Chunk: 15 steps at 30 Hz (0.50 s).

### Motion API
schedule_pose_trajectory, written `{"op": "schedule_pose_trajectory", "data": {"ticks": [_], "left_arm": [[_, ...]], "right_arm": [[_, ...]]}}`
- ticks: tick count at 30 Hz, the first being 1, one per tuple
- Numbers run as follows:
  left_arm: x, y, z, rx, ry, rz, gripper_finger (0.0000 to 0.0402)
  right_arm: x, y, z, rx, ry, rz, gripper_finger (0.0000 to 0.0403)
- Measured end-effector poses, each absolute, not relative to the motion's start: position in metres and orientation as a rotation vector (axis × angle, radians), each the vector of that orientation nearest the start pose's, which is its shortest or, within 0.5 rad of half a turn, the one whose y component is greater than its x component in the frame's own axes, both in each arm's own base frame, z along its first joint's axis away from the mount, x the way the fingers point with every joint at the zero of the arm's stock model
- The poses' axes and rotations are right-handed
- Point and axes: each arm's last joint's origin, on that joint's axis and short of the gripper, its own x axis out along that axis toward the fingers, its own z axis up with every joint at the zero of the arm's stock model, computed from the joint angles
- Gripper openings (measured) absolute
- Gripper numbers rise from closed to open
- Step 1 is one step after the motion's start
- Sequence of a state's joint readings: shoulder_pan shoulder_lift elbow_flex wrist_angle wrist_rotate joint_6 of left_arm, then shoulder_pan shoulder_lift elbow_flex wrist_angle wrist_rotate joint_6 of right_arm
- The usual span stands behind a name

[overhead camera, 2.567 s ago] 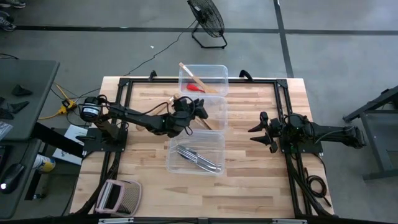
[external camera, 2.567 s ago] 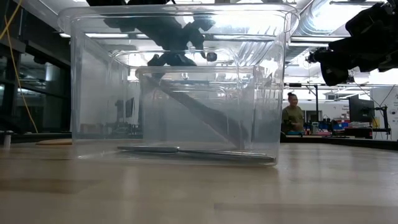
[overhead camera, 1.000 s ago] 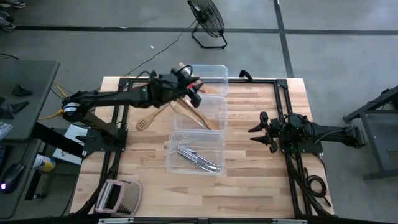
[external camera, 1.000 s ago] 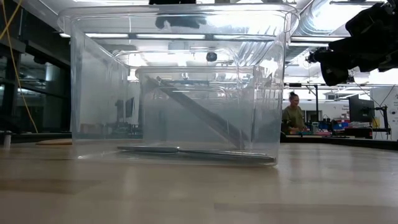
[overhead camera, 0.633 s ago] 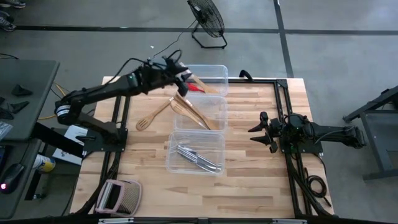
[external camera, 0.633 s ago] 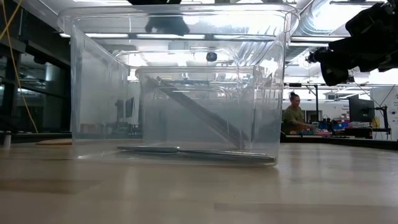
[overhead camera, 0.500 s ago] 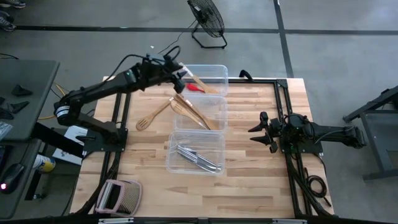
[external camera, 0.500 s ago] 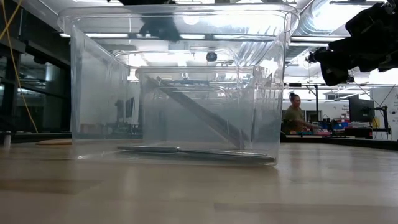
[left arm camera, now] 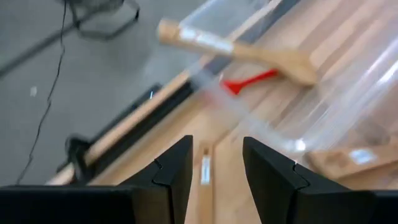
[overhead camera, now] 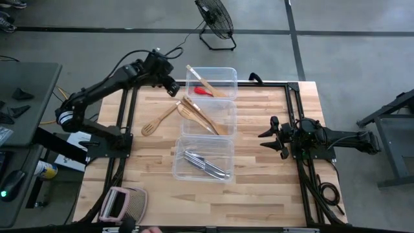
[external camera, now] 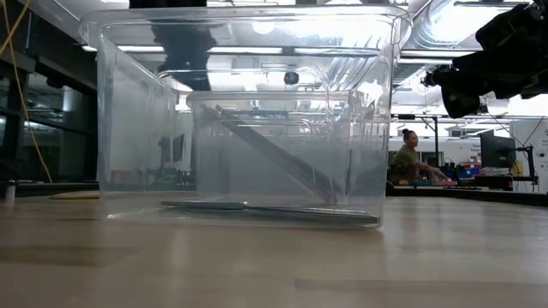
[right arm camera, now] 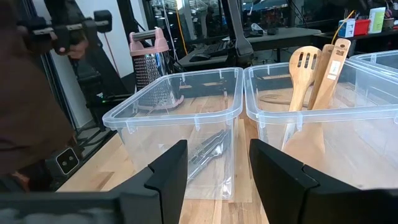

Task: Pick & Place Kitchen Items
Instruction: Put the brown spatula into the middle transparent bin

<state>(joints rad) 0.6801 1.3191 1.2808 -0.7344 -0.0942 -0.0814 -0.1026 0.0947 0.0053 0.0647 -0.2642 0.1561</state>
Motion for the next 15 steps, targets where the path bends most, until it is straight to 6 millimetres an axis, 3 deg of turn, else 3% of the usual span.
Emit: {"op": "schedule_pose_trajectory", "data": {"ticks": [15], "left_arm": [[0.214,0.182,0.294,-0.572,1.036,0.862,0.0143]], "right_arm": [[0.102,-0.003,0.164,0.16,0.037,0.16,0.0165]]}}
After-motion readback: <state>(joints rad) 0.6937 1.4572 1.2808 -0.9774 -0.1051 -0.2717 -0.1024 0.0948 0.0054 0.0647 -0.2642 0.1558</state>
